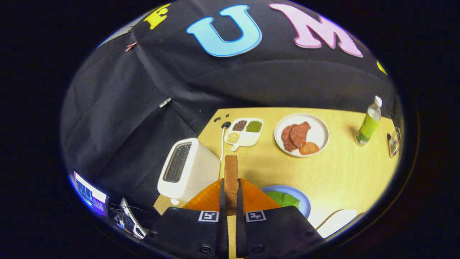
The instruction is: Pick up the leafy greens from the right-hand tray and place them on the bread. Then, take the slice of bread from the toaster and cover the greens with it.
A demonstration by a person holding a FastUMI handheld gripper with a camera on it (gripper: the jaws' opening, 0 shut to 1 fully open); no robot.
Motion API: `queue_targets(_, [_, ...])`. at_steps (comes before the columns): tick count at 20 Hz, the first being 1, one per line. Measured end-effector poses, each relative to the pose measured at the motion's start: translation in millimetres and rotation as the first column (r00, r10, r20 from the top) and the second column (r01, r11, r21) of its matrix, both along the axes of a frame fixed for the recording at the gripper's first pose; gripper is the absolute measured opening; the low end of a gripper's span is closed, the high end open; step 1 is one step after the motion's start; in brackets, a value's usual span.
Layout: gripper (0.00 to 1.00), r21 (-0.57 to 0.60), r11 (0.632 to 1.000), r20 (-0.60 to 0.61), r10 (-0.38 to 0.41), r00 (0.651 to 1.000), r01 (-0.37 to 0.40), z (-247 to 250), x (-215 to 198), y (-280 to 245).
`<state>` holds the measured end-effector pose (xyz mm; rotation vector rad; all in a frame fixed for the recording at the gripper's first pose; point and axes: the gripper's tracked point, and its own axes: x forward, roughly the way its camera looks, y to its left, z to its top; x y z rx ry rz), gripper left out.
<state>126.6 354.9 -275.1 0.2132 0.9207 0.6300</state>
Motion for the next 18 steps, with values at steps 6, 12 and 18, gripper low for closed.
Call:
queue_targets(6, [0.12,-0.029,1.0,-0.105,-0.008,0.994,0.005,-62,-15,-28])
queue_targets(12, [0.13,-0.062,0.998,-0.142,-0.037,0.989,0.029,-92,-20,-50])
queue_targets(18, [0.39,-0.16,0.983,-0.133,-0.106,0.985,0.084,-111,-18,-86])
